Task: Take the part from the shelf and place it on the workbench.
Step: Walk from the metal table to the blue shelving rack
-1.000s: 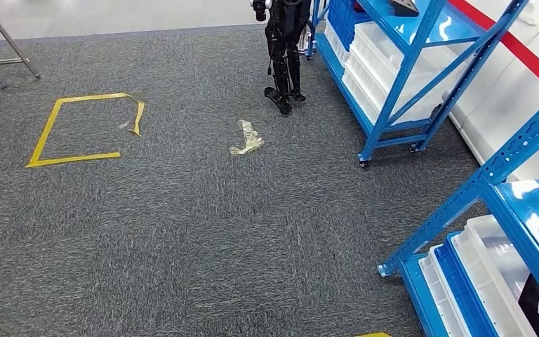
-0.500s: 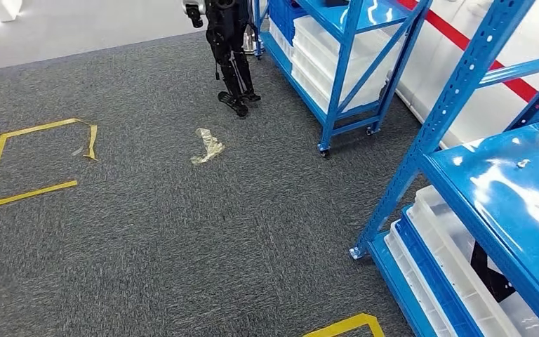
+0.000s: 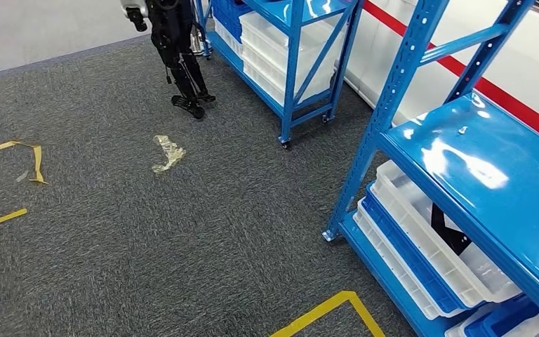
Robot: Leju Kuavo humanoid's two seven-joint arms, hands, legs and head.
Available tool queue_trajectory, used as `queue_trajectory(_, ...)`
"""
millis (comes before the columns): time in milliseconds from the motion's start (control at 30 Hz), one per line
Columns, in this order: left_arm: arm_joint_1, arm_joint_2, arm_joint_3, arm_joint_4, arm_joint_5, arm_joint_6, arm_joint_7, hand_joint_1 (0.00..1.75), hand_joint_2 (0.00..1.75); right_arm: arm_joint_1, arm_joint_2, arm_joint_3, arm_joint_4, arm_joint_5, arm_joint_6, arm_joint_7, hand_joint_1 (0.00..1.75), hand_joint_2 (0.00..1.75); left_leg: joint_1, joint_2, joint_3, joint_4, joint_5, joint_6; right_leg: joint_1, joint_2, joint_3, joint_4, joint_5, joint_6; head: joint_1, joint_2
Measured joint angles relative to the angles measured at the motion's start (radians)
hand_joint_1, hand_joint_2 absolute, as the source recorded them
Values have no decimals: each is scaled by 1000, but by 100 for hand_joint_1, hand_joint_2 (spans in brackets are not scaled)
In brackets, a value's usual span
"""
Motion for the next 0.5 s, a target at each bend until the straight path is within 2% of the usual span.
queue_trajectory(33,0,1,1,0,0,0,0,0,0,-1,0,0,0,0,0,0,0,0,-2,10,2,2,-3,-5,0,-21,43,-77,23,5,0,0)
queue_trajectory(67,0,2,2,0,0,-1,0,0,0,-4,1,0,0,0,0,0,0,0,-4,20,4,4,-7,-11,0,-37,79,-138,41,4,0,0)
queue_trajectory(100,0,4,2,0,0,-1,0,0,0,-5,2,0,0,0,0,0,0,0,-7,28,5,5,-11,-17,1,-47,98,-171,50,-1,-2,0)
queue_trajectory(133,-1,5,2,0,0,-1,0,0,0,-6,4,1,0,0,0,-1,0,0,-9,35,8,6,-13,-23,4,-49,103,-180,52,-9,-3,0)
queue_trajectory(200,-2,6,4,0,0,-1,0,0,0,-5,4,1,0,1,1,-1,0,0,-5,48,13,6,-17,-32,6,-30,101,-180,54,-24,-4,0)
queue_trajectory(233,-3,6,5,0,0,-1,-1,0,0,-4,4,1,0,0,1,0,0,0,-1,43,13,11,-23,-38,4,-21,101,-181,55,-30,-5,0)
queue_trajectory(300,-2,6,10,0,0,0,-4,0,0,-5,5,0,0,-2,3,6,0,0,5,4,-9,67,-63,-47,-1,-3,104,-183,58,-45,-6,0)
queue_trajectory(333,1,6,14,0,0,1,-6,0,0,-7,6,0,0,-3,4,9,0,0,7,-23,-34,125,-96,-49,-1,6,104,-183,59,-50,-7,0)
queue_trajectory(400,7,5,22,0,0,4,-7,0,0,-10,7,0,0,-6,7,14,0,0,7,-51,-98,254,-151,-49,3,27,104,-182,60,-56,-8,0)
queue_trajectory(433,9,5,24,0,0,6,-8,0,0,-11,7,0,0,-5,9,16,0,0,7,-55,-119,290,-156,-48,5,40,104,-182,60,-56,-8,0)
queue_trajectory(467,11,5,25,0,0,7,-8,0,0,-10,6,0,0,-2,11,17,0,0,7,-58,-121,286,-139,-45,7,53,105,-182,60,-56,-8,0)
queue_trajectory(500,12,5,26,0,-1,9,-8,0,0,-10,6,0,0,2,14,17,0,0,7,-65,-104,243,-105,-42,8,66,107,-181,60,-56,-8,0)
